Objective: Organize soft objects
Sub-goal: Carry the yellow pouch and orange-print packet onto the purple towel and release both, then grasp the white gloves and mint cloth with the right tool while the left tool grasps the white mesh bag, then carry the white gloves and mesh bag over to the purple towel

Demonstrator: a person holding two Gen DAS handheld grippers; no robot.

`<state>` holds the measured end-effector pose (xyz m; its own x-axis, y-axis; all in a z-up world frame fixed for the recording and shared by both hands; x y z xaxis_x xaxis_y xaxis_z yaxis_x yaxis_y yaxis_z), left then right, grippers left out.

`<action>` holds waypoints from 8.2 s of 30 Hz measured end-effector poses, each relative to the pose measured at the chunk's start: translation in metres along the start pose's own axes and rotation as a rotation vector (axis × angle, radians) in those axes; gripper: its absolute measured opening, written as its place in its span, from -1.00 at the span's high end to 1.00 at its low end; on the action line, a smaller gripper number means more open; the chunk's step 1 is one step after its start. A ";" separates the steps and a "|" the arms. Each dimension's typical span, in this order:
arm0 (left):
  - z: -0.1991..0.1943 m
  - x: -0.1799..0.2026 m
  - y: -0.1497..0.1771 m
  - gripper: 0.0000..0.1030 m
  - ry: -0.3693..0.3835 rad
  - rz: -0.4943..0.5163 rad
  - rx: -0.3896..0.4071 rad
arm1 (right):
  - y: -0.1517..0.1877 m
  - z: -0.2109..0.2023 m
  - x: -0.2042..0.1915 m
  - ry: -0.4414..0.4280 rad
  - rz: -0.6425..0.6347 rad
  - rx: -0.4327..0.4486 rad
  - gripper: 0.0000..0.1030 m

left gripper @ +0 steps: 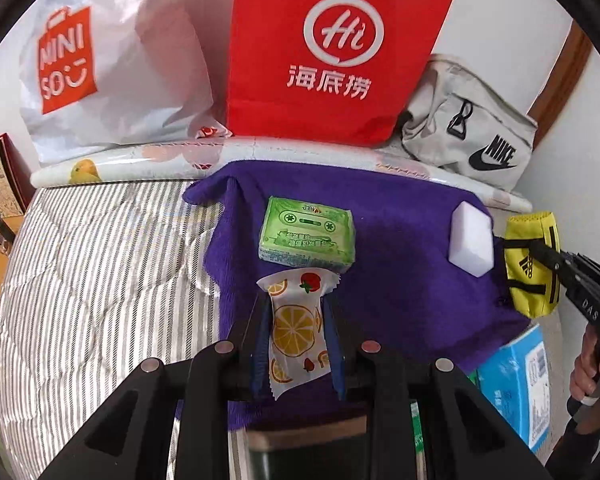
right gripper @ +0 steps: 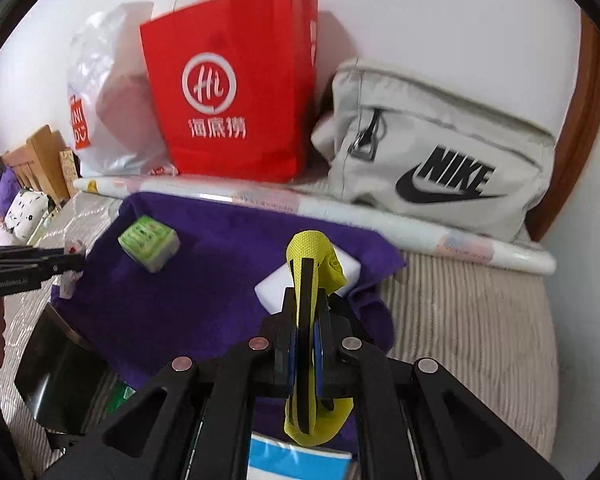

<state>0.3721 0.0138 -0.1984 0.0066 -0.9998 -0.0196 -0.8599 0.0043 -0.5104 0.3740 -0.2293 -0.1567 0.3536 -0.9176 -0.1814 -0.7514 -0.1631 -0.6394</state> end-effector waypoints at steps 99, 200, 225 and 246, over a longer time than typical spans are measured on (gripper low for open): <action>-0.087 0.074 0.223 0.83 0.312 0.176 0.013 | 0.250 -0.065 -0.182 -0.243 -0.086 -0.138 0.73; -0.115 -0.008 0.214 0.93 0.077 0.045 0.095 | 0.215 -0.183 -0.091 -0.175 0.089 0.129 0.88; -0.152 -0.014 0.122 0.93 0.074 -0.005 0.173 | 0.109 -0.164 -0.086 -0.153 0.001 0.155 0.88; -0.103 0.001 0.040 0.93 0.092 -0.018 0.145 | 0.035 -0.111 -0.059 -0.112 0.003 0.141 0.88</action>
<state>0.2847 0.0109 -0.1305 -0.0312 -0.9974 0.0657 -0.7775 -0.0171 -0.6286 0.2654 -0.2210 -0.0853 0.4174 -0.8705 -0.2608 -0.6694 -0.1005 -0.7361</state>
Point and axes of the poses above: each gripper's, at about its wrist camera, not at the fingertips, and z roughly the way its jaws point, x to its right, y to its underside, the point moved 10 cm from there along z, roughly the way its jaws point, and after that the axes turned 14 degrees about -y, right-handed, at the moved point
